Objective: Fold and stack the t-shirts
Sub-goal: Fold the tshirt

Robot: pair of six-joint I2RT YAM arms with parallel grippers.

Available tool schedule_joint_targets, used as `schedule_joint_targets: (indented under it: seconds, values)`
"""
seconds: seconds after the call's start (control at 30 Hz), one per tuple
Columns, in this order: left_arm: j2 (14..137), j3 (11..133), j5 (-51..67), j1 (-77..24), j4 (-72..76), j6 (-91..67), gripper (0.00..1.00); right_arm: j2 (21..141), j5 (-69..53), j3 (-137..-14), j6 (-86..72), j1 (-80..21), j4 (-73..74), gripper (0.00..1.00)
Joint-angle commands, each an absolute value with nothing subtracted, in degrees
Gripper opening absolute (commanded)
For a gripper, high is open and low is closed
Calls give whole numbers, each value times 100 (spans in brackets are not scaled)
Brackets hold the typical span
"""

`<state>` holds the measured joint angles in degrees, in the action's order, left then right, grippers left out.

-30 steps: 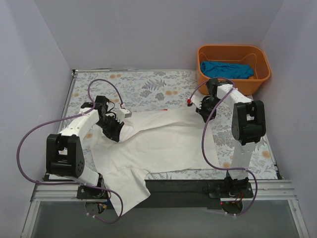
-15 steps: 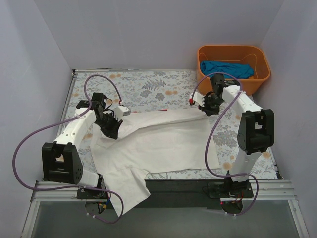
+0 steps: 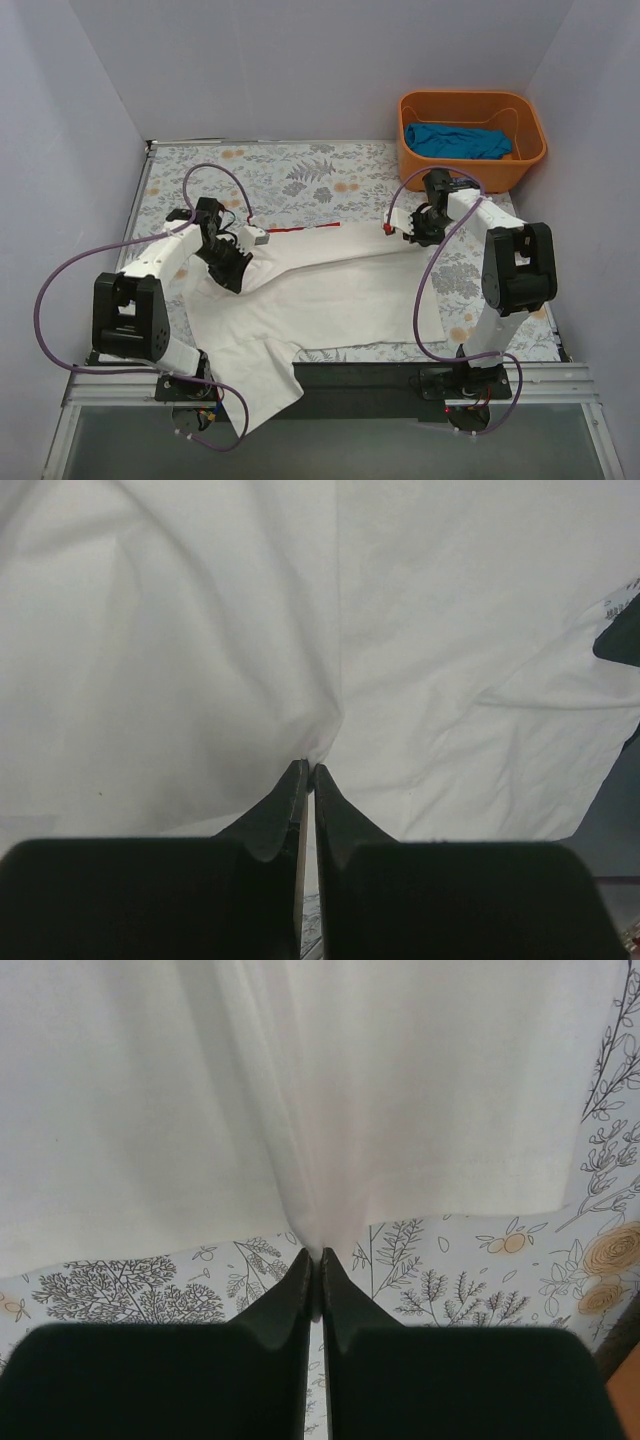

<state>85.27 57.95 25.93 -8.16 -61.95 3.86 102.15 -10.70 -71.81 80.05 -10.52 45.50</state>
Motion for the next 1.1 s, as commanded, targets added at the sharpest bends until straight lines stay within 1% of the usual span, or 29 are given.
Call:
schedule_joint_targets:
  seconds: [0.0, 0.03, 0.1, 0.13, 0.17, 0.2, 0.23, 0.27, 0.3, 0.4, 0.47, 0.6, 0.73, 0.87, 1.07]
  values:
    - [8507, 5635, 2462, -975, -6152, 492, 0, 9941, -897, -7023, 8322, -1055, 4465, 9]
    - [8534, 5634, 2435, -1002, -6274, 510, 8, 9914, -853, -6944, 8341, -1072, 4482, 16]
    - [8587, 5756, 2600, -967, -6433, 431, 14, 9818, -791, -6926, 8384, -1081, 4613, 28]
    - [8570, 5957, 2689, -923, -6582, 405, 17, 9722, -791, -6995, 8385, -1081, 4701, 38]
    - [8526, 6072, 2785, -853, -6592, 326, 24, 9669, -826, -7066, 8393, -1072, 4772, 42]
    - [8517, 6212, 2995, -609, -6609, 169, 26, 9642, -887, -7188, 8254, -1055, 4973, 50]
    - [8534, 6614, 3084, -441, -6601, 89, 29, 9633, -983, -7355, 8175, -1046, 5105, 52]
    - [8682, 6810, 3172, -239, -6566, 36, 34, 9694, -1202, -7783, 8035, -1028, 5228, 53]
    - [8805, 7064, 3225, 233, -6522, -200, 35, 9764, -1291, -7996, 7877, -1020, 5395, 55]
    - [9429, 7838, 3200, 798, -6268, -693, 39, 10264, -1547, -8761, 7270, -1063, 5519, 55]
    - [9789, 8189, 2840, 922, -5855, -1115, 39, 10704, -1538, -9191, 6839, -1142, 5563, 53]
    - [10308, 8682, 2339, 1116, -5476, -1599, 39, 11258, -1398, -9649, 6355, -1222, 5520, 48]
    - [10888, 9105, 2145, 1301, -5493, -2029, 38, 11689, -1231, -9826, 6082, -1292, 5406, 47]
    - [11345, 9272, 2039, 1380, -5379, -2364, 40, 11786, -1029, -9703, 5994, -1415, 5072, 47]
    - [11663, 9430, 2434, 1380, -5309, -2628, 41, 11839, -818, -9440, 5977, -1538, 4817, 48]
